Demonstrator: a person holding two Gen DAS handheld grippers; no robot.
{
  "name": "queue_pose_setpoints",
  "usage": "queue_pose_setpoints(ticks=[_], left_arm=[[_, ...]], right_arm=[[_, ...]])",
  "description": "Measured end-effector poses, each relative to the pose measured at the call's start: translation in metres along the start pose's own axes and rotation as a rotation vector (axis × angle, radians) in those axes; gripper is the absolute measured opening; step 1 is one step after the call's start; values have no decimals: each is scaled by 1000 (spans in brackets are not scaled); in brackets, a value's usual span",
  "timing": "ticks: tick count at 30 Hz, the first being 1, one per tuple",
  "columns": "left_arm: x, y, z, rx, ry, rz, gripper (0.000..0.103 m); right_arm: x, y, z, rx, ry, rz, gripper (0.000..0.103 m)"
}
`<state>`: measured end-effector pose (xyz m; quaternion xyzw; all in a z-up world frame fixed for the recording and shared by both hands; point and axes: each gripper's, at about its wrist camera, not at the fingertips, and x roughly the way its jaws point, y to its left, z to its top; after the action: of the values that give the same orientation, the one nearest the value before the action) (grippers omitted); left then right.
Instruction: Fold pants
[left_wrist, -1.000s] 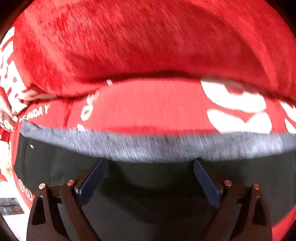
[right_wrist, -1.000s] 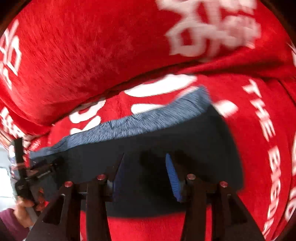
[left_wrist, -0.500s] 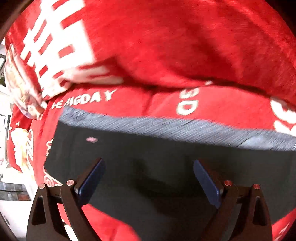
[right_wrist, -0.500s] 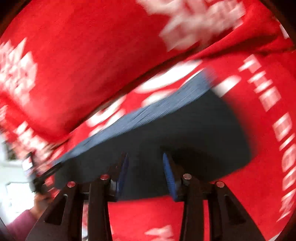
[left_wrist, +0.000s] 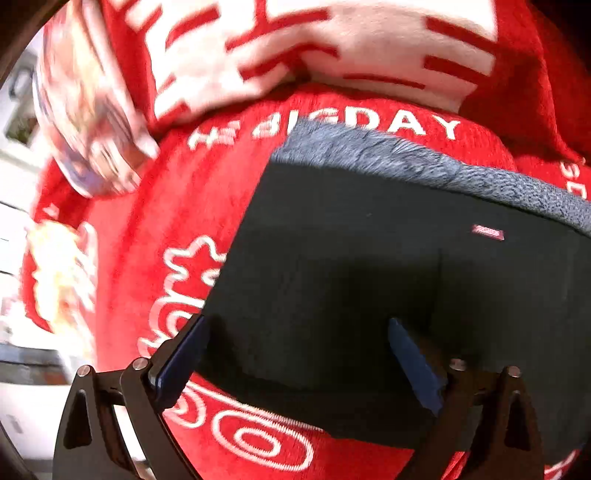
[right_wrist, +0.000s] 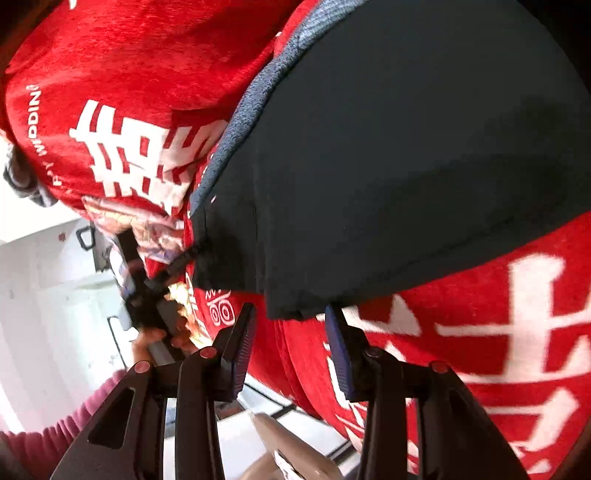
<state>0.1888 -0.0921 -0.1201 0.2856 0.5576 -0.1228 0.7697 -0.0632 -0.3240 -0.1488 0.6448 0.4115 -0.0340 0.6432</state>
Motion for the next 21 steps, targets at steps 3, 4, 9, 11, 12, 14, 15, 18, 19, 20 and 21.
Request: queue_pose_setpoints(ticks=[3,4,9,11,12,14,15,18,19,20,21], left_arm=[[3,5,-3,-15,-10,-37,103],[3,5,-4,-10,-16,-40,103],[8,12,-5,-20,-13,-82,103],[8,12,-2,-16,-10,-88,103],[7,11,-2,-9,-13,-87,103],[8,11,-2,0,-24,-90,103],[9,12,-3,-3,-27,-93,103],[8,13,-3,-1,-28,-89,103],[5,12,-3,6,-26,-78,103],[-1,10,-3,23,-22,-63,103],[-7,9,-4,34,-24,-64,103]], right_arm=[[1,-5,-5,37,-25,-7,42],[-1,-8,-6,43,-28,-8,42],[3,-5,-4,60,-40,-42,42],[8,1,3,102,-56,-31,44],[8,5,8,131,-70,-14,42],[4,15,14,114,-104,-37,9],[1,23,16,72,-127,-85,8],[5,17,-1,63,-134,-165,8],[6,11,-7,74,-129,-178,7],[6,7,-13,88,-123,-171,8],[1,7,-18,95,-116,-156,8]])
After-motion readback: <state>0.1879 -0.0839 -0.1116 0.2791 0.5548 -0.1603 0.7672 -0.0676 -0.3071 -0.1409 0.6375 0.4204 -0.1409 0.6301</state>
